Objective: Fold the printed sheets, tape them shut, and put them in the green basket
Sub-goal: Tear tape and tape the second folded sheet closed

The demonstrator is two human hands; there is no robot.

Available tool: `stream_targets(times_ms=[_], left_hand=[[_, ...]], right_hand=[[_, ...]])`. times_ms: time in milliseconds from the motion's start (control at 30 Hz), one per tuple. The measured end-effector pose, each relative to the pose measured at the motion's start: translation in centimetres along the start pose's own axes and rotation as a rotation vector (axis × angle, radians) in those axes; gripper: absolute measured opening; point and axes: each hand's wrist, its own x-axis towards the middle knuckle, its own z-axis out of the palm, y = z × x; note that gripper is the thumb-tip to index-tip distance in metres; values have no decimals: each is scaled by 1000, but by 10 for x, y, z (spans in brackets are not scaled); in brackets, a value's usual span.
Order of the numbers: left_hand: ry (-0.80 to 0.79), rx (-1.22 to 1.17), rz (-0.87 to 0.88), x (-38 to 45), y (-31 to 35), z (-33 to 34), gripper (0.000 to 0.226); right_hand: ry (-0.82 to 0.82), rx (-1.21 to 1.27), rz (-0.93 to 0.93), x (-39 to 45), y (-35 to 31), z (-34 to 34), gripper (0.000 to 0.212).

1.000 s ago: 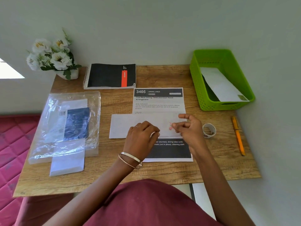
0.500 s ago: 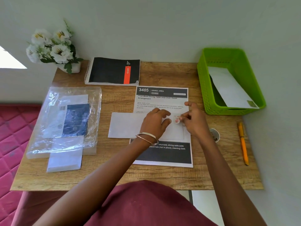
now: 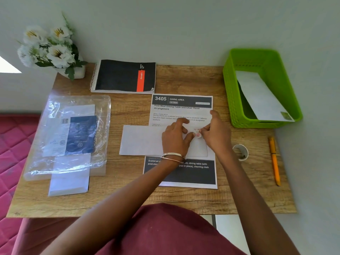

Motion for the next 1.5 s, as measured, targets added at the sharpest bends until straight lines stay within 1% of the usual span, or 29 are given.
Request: stream_targets(times_ms=[67,133,233,400,500,633,967,1267,1500], left_hand=[[10,-4,-17,-1,0,2,36],[10,17,-11,-2,0,2,34],[32,36,-11,-3,3,4,26],[39,63,-20,-3,5,7,11],[31,56,-29,-3,4,6,7],[23,52,-38,-1,5,4,7],[28,68,-28,-1,5,5,9],[14,80,-42,0,4,7,10],[3,93,-43,0,5,6,11]], right_hand=[[28,19,23,-1,0,0,62],[43,30,38,-1,0,1,64],[51,-5,18,-1,0,5,66],[64,-150,-29,-2,-1,7,67],[69,-232,-70,-4,-3,6,67],[72,-269,-101,-6,-5,6,68],[73,-244,-57,-6,-4,8,63],[97,-337,-97,-4,-1,13,64],[121,-355,-128,-6,0,15,66]])
